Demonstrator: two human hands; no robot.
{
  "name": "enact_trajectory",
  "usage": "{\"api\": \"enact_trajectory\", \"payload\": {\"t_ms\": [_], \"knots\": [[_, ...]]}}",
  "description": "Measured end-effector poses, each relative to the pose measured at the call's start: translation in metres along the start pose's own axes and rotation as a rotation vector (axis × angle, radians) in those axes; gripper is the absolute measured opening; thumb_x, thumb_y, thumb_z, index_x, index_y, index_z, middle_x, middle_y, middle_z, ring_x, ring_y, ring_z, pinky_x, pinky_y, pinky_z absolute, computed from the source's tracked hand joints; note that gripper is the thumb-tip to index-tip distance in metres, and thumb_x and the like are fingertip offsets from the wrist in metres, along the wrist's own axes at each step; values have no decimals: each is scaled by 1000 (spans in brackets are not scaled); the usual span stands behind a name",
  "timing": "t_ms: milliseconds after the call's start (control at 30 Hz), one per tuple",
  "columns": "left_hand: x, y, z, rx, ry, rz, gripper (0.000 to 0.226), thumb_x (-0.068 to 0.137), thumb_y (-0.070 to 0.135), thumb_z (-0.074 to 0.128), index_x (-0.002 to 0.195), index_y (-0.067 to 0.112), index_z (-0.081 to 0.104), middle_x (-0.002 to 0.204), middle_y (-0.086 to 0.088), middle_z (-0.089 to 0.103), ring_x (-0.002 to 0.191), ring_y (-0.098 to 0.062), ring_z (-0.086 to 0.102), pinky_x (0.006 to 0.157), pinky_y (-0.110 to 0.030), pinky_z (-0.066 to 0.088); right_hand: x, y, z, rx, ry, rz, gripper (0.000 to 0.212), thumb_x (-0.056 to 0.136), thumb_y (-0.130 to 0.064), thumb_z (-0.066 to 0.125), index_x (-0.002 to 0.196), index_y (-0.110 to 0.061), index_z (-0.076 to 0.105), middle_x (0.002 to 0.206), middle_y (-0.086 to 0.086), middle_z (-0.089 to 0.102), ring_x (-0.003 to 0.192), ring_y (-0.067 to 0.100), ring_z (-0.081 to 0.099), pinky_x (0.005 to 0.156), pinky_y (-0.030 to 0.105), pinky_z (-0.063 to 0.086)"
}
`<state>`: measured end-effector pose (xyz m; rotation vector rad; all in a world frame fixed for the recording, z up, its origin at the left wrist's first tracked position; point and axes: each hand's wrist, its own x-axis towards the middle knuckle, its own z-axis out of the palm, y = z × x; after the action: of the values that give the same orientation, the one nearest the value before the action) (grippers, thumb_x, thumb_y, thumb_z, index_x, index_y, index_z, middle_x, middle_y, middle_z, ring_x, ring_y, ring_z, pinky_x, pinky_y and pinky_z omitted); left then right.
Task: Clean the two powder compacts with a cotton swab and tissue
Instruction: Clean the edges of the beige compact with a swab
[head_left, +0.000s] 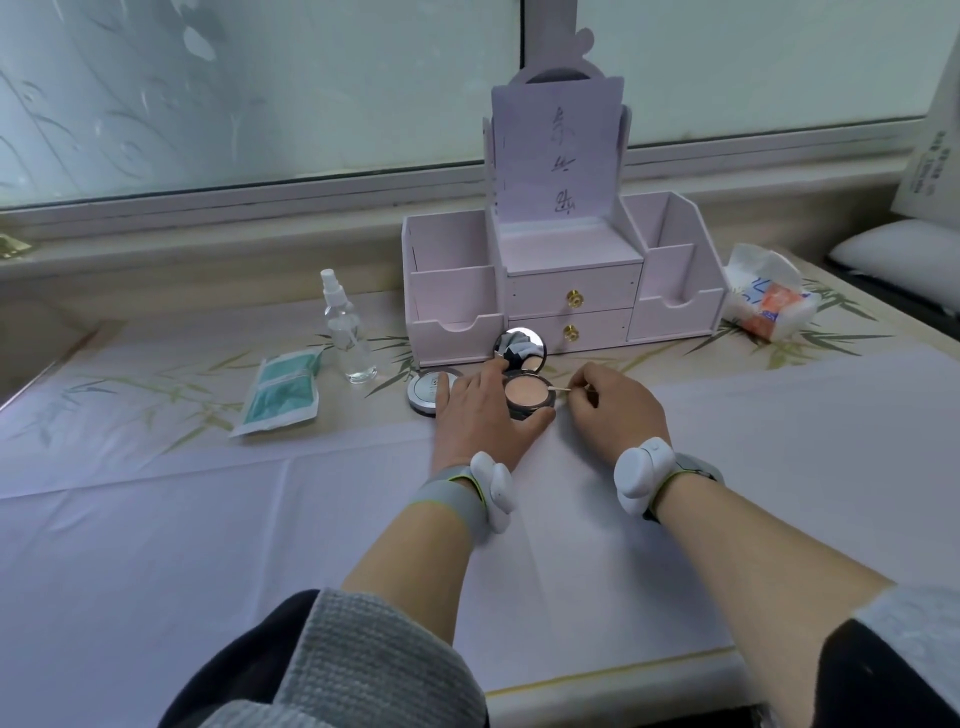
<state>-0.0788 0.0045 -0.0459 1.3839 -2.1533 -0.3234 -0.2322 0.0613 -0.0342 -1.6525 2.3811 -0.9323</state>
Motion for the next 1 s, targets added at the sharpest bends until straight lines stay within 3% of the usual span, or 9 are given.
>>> {"api": "enact_trajectory", "payload": {"t_ms": [233,400,533,800,1000], "knots": [[-1,1,-2,-6,-3,-2,78,76,68,65,138,25,46,126,7,65,130,-22,49,124,-45,7,-2,0,-1,8,10,3,19,96,-24,44,103,-22,62,100,-1,67,93,25,59,81,33,44],[-1,0,-2,-2,2,-2,78,75,69,65,137,25,46,125,7,66,128,-22,50,123,-44,9,-8,-6,-6,2,-15,-10,16,91,-24,47,93,-22,62,86,-3,65,82,23,55,76,30,40],[-2,1,-3,-5,6,1,77,76,68,66,137,25,47,126,7,66,127,-22,50,123,-44,10,-12,-7,-10,48,-15,10,16,92,-24,46,92,-21,62,79,-3,62,81,24,55,80,32,43],[-2,0,-4,-16,-10,-1,80,75,70,66,138,25,47,128,7,65,128,-22,50,123,-45,11,-15,-11,-12,-9,-9,-4,18,93,-24,46,98,-23,63,87,-1,67,83,25,56,86,35,45],[-2,1,-5,-9,-7,1,79,77,69,66,139,25,47,129,5,65,129,-23,49,122,-44,12,-22,-10,-11,-16,-31,-36,11,91,-25,48,82,-27,54,73,-6,58,74,22,47,82,33,37]]}}
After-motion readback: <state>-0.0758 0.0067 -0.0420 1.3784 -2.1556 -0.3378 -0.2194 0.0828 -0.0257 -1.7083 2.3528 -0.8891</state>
